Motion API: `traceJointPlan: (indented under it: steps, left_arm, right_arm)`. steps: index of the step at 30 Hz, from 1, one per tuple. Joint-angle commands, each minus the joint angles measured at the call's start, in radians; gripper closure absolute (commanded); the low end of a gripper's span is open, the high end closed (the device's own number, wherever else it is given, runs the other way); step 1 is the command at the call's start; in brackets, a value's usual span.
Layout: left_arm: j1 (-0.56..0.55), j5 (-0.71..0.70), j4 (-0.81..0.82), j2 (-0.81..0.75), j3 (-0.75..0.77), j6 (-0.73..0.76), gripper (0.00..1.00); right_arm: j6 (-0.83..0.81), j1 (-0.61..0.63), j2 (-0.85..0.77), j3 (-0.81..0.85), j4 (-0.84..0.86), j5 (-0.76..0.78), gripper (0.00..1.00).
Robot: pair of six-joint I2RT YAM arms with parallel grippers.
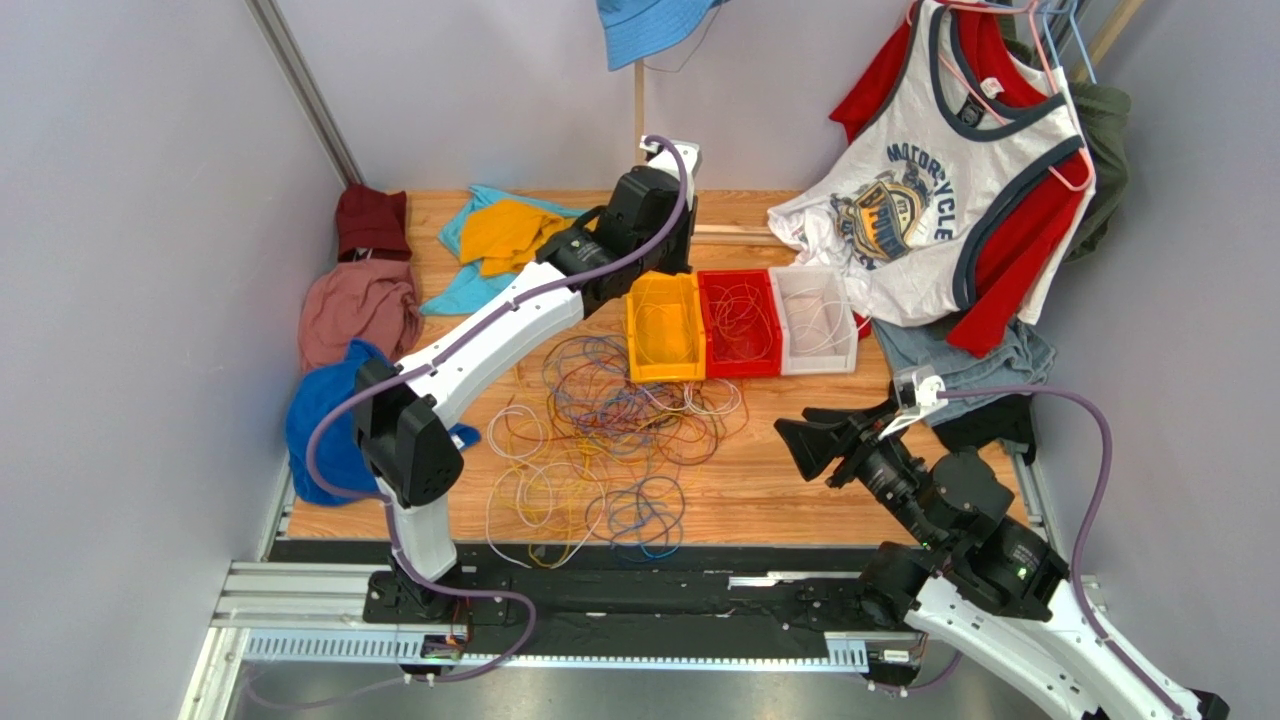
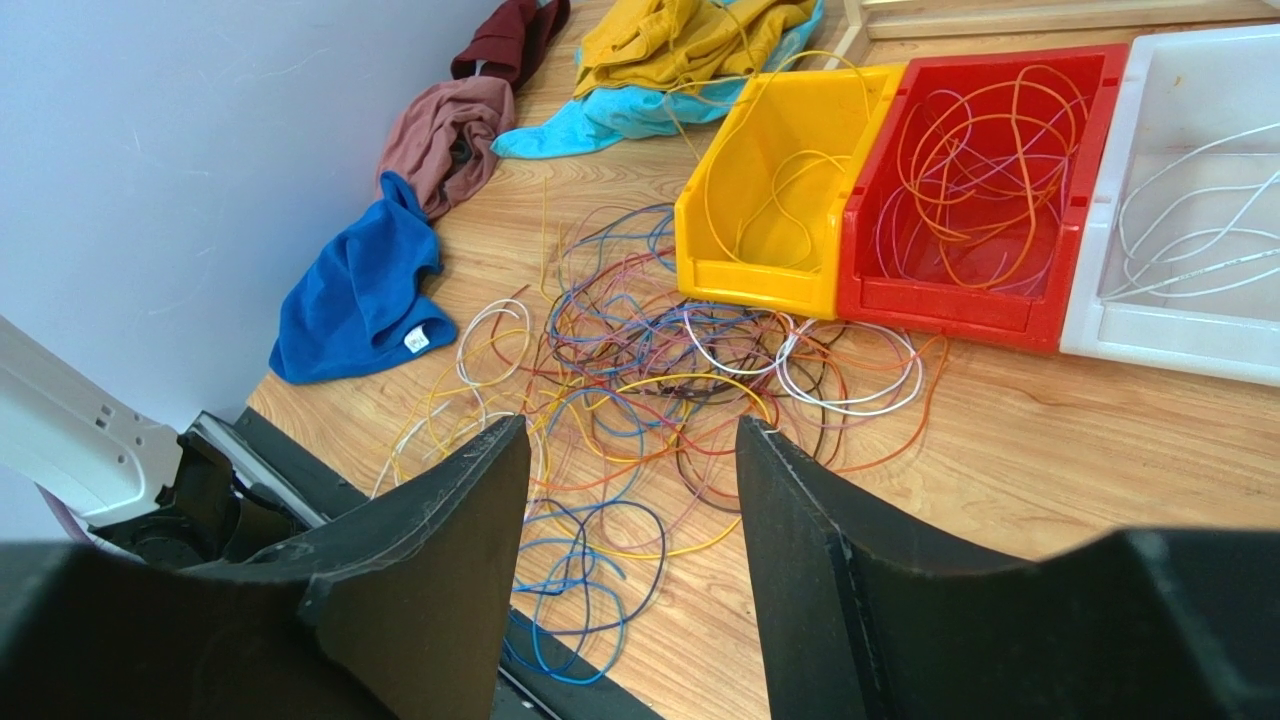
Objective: Untangle the cables
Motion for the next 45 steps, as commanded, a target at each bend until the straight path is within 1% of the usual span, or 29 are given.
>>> traceJointPlan:
  steps: [1, 6, 13, 21, 30, 33, 37, 45]
  left_arm:
    - [0.009, 0.016, 0.065, -0.024, 0.035, -0.005, 1.00]
    - [0.009, 0.046, 0.074, -0.042, 0.022, -0.025, 1.00]
    - [0.009, 0.085, 0.084, -0.114, 0.010, -0.048, 1.00]
    - [0.009, 0.106, 0.074, -0.163, 0.044, -0.047, 1.00]
    - [0.007, 0.126, 0.076, -0.173, 0.041, -0.056, 1.00]
    - [0.007, 0.118, 0.071, -0.183, 0.064, -0.042, 1.00]
    - [0.006, 0.109, 0.038, -0.191, 0.149, -0.022, 1.00]
    - [-0.011, 0.091, 0.024, -0.222, 0.180, -0.007, 1.00]
  right_arm:
    - [0.008, 0.004, -0.007, -0.008, 0.021, 0.014, 0.44]
    - [0.010, 0.002, -0.018, -0.009, 0.012, 0.015, 0.44]
    - [0.011, 0.002, -0.033, -0.006, 0.001, 0.018, 0.44]
    - [0.016, 0.002, -0.033, -0.006, 0.004, 0.021, 0.44]
    - [0.016, 0.002, -0.033, -0.008, 0.001, 0.020, 0.44]
    - [0.017, 0.002, -0.036, -0.008, -0.002, 0.020, 0.44]
    - [0.020, 0.002, -0.041, -0.011, -0.003, 0.020, 0.44]
    - [0.022, 0.002, -0.044, -0.014, 0.001, 0.018, 0.44]
